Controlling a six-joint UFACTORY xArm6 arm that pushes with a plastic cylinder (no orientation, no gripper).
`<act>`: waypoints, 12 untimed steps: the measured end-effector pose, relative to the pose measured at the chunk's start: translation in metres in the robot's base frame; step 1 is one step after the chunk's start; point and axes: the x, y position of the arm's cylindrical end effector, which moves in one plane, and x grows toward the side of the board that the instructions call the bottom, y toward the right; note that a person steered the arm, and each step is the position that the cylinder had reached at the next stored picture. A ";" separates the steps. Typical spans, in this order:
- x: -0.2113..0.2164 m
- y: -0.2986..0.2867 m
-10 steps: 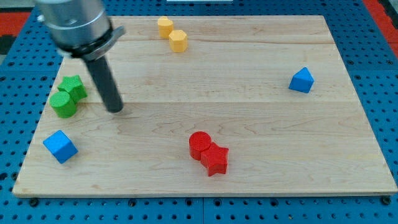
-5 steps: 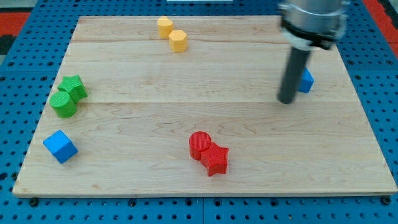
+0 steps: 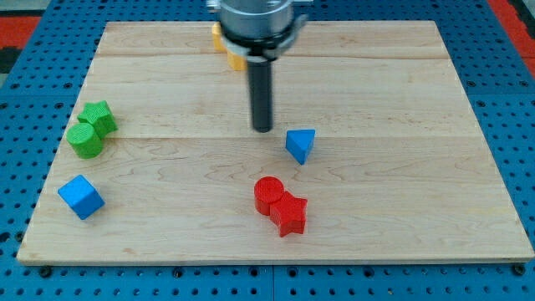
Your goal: Move blue triangle towards the blue cube
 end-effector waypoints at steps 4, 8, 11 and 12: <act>0.045 0.004; 0.036 -0.002; 0.088 -0.160; 0.062 -0.116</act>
